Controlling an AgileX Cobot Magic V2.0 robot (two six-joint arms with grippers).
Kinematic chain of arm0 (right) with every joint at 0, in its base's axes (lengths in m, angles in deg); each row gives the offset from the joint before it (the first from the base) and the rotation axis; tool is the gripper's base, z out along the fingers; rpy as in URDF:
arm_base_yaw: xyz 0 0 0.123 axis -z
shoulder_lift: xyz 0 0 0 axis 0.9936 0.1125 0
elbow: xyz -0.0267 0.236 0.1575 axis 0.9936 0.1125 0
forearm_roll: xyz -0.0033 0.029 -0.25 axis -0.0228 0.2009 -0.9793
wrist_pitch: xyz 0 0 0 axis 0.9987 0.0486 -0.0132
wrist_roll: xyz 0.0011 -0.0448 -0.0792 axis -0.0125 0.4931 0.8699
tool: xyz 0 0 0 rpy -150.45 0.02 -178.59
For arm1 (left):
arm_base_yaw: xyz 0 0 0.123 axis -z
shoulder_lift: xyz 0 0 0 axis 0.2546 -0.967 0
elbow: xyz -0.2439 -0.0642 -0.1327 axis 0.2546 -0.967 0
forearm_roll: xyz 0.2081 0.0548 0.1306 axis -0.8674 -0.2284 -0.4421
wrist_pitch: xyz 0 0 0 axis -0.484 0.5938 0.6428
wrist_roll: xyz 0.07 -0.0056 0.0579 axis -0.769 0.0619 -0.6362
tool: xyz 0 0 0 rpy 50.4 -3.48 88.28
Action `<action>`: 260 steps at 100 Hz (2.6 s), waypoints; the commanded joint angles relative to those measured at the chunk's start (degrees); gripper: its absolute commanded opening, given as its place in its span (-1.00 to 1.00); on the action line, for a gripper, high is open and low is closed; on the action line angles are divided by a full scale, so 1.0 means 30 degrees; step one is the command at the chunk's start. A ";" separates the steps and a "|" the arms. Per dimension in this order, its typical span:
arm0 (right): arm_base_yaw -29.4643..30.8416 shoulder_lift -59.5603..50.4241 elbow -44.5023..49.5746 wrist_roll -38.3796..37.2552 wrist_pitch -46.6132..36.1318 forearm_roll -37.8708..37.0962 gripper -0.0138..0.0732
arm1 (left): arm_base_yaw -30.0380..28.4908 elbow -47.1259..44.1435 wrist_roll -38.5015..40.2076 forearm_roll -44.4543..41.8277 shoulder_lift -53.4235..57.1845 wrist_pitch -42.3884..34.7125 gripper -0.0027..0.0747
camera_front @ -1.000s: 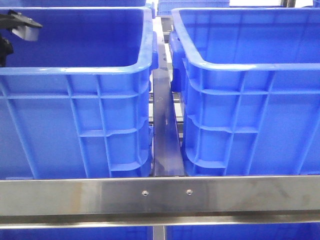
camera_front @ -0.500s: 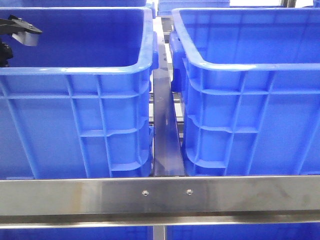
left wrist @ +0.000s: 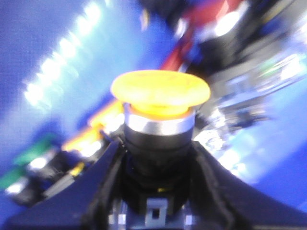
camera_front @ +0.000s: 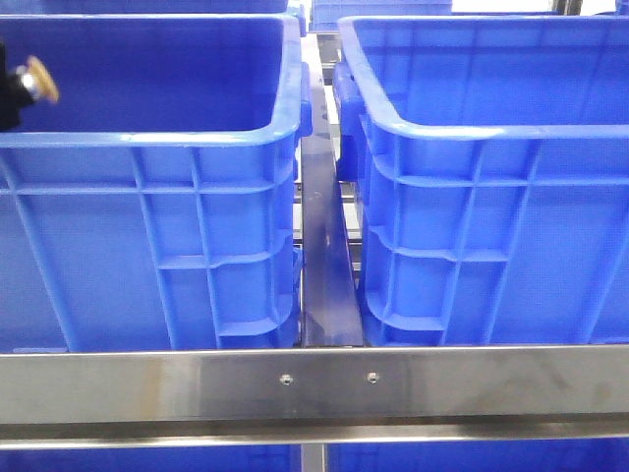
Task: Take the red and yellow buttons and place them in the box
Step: 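Grasp a yellow button with the left gripper and lift it out, then move the yellow button toward the right gripper and grasp it with right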
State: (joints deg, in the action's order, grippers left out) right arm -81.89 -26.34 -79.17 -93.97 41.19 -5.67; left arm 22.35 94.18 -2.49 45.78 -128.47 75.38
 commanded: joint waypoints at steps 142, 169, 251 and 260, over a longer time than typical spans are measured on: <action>-0.2375 0.4354 -0.7947 0.0042 0.6807 0.4316 0.24 | 0.9402 0.0603 -0.5493 0.5044 0.2563 -0.0265 -0.63; -0.4732 0.9809 -1.1504 0.0060 0.7286 0.9436 0.77 | 0.9402 0.0603 -0.5493 0.5044 0.2563 -0.0265 -0.63; -0.9972 2.3893 -2.1419 0.7035 1.2248 1.7159 0.77 | 0.9402 0.0603 -0.5493 0.5086 0.2563 -0.0265 -0.63; -0.9972 2.4376 -2.1581 0.7459 1.2205 1.7366 0.77 | 0.9402 0.0603 -0.5493 0.5086 0.2563 -0.0265 -0.63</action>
State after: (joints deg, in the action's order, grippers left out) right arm -111.69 46.80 -141.31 -73.90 79.22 43.17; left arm 50.06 94.18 -19.04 59.07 -123.19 77.08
